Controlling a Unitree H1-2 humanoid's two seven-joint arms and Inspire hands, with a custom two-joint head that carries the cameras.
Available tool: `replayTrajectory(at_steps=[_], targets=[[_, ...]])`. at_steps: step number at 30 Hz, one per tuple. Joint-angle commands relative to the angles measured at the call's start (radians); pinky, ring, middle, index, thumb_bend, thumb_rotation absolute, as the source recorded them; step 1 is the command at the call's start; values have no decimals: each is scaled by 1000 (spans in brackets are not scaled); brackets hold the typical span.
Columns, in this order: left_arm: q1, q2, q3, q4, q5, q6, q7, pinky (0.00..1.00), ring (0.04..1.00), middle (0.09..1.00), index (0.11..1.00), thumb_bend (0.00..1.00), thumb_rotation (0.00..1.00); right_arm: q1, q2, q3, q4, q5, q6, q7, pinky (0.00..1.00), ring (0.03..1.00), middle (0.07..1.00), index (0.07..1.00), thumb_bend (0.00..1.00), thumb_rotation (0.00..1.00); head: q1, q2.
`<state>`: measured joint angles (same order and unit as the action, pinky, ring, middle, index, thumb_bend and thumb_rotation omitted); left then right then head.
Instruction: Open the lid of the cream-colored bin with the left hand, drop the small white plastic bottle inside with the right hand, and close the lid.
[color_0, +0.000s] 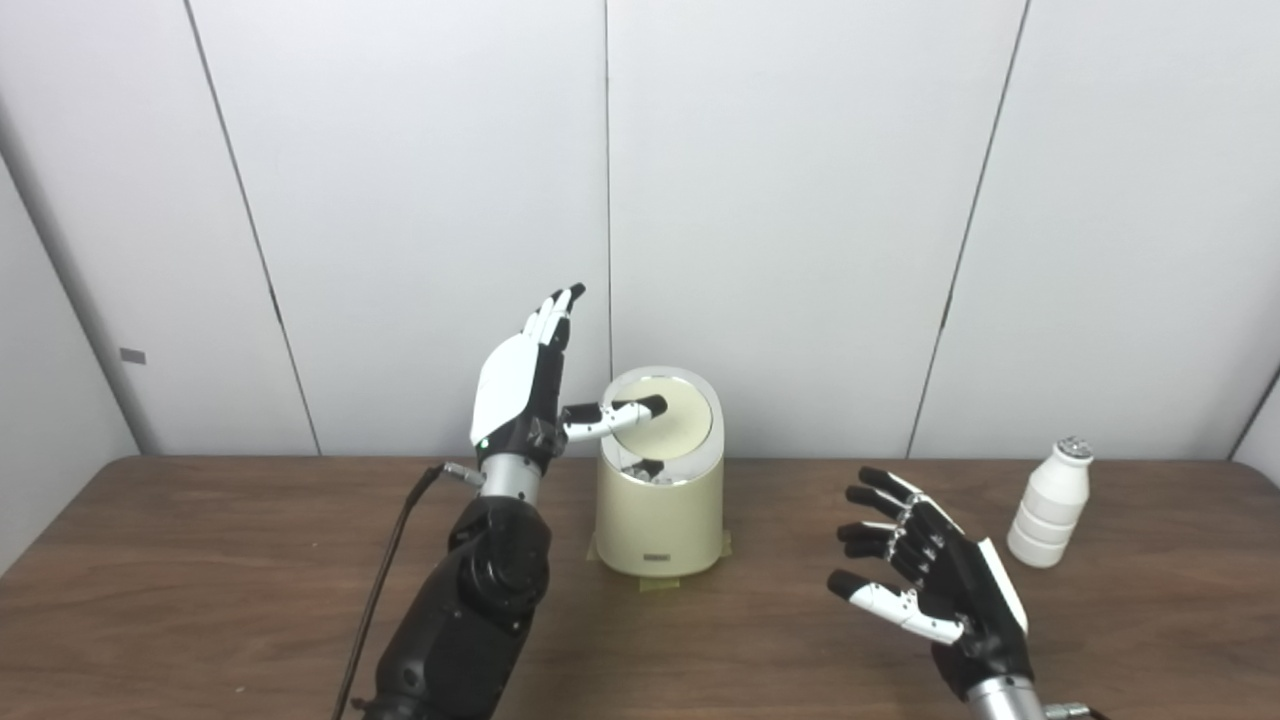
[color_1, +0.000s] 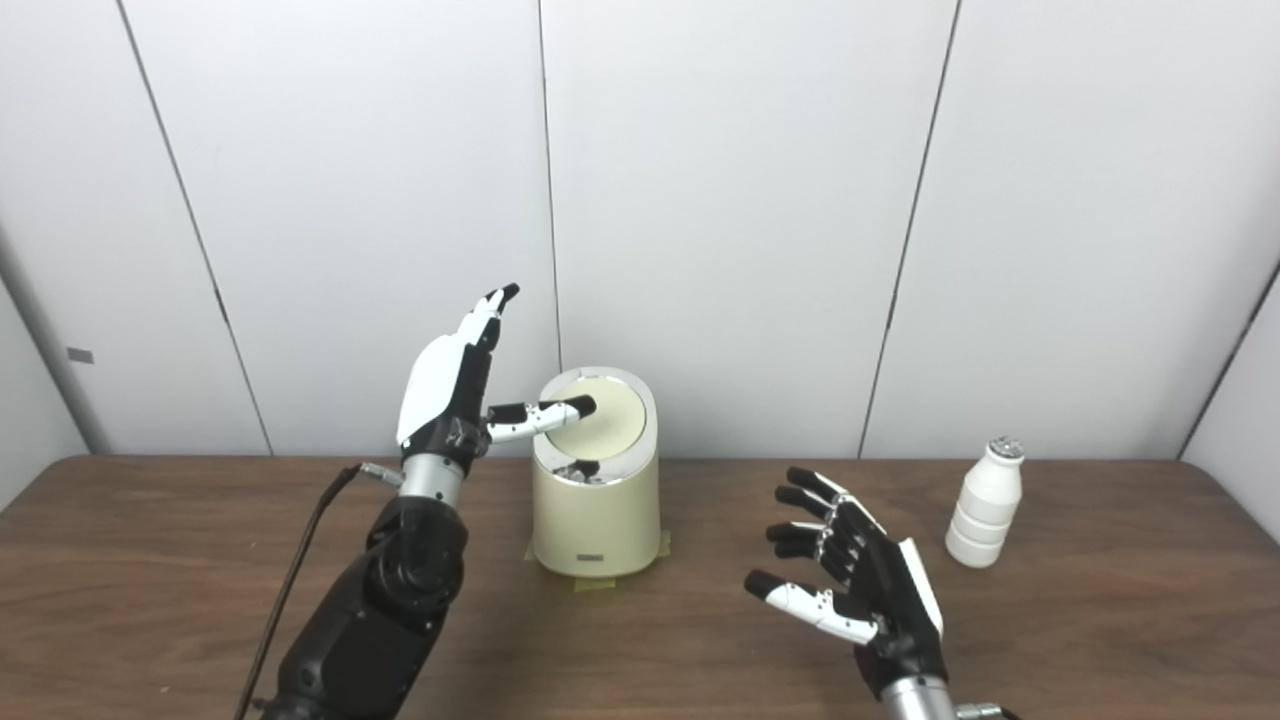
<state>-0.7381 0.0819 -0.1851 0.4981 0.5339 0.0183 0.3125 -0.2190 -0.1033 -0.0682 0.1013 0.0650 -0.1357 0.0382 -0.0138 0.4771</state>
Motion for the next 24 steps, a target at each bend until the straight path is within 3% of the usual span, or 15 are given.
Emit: replayTrajectory(at_steps=[1,11,24], targets=[[-71,8,-10,-4,29,-17,28,1000,1000,1000,1000,958,323,-28,-2,-8,-29,11,-43,1,589,640,776,792,854,227,-3,1],[-76,16,-39,22,54,-4,17,1000,1000,1000,1000,941,267,-27,7,-9,-45,18,-29,-6,588,637,771,784,864,214,-7,8],[-69,38,-61,22,54,68,-75,997,1000,1000,1000,885,158,-26,13,-7,-59,6,-17,-10,601,638,774,785,865,230,-12,17]])
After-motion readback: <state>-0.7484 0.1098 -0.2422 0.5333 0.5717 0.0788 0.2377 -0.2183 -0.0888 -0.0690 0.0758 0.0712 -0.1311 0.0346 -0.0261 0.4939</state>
